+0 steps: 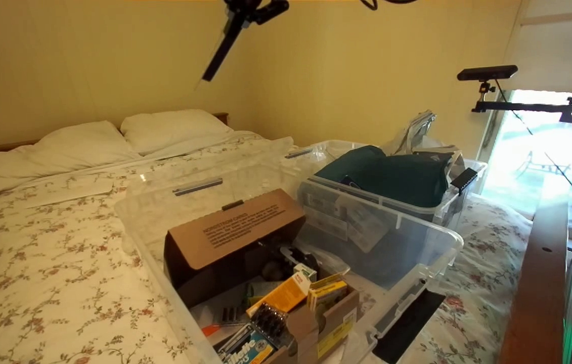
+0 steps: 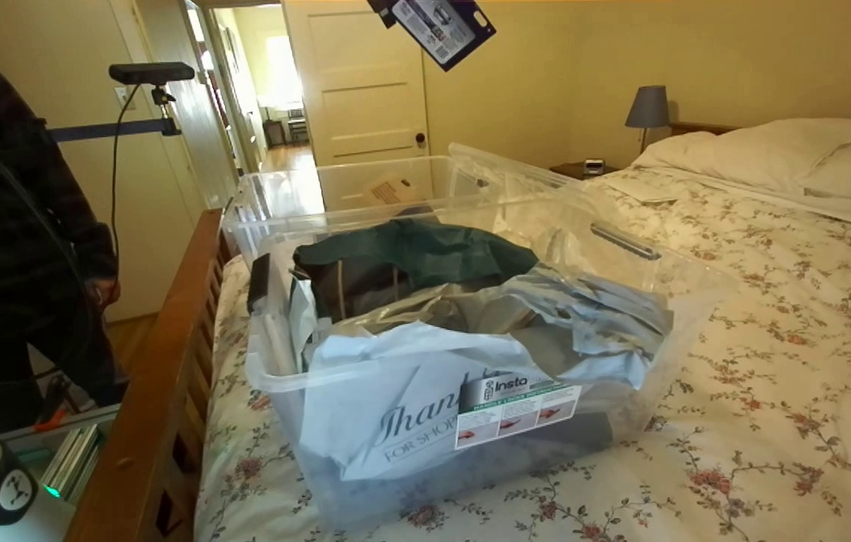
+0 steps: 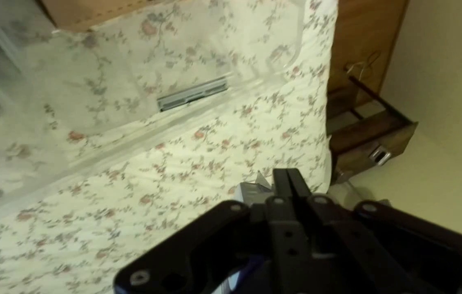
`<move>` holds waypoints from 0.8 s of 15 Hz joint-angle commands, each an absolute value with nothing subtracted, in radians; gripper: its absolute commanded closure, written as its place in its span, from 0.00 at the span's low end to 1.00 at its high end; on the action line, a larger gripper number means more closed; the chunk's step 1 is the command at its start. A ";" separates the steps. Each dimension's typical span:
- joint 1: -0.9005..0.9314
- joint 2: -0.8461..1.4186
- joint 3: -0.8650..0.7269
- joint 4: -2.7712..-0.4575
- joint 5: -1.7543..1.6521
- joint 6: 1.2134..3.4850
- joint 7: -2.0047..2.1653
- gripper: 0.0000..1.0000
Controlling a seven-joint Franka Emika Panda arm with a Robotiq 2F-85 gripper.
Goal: Remove one box from the container on the left and put it in the container on the right.
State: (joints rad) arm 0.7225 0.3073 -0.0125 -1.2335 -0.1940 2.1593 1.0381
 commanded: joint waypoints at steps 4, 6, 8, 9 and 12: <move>0.745 0.086 -0.116 -1.558 -0.525 2.121 1.317 0.99; 0.746 0.050 -0.125 -1.617 -0.611 2.053 1.399 0.99; 0.627 0.113 -0.007 -1.534 -0.578 2.037 1.346 0.96; 0.623 0.097 -0.005 -1.560 -0.597 2.011 1.373 0.96; 0.621 0.100 0.003 -1.571 -0.582 1.980 1.365 0.99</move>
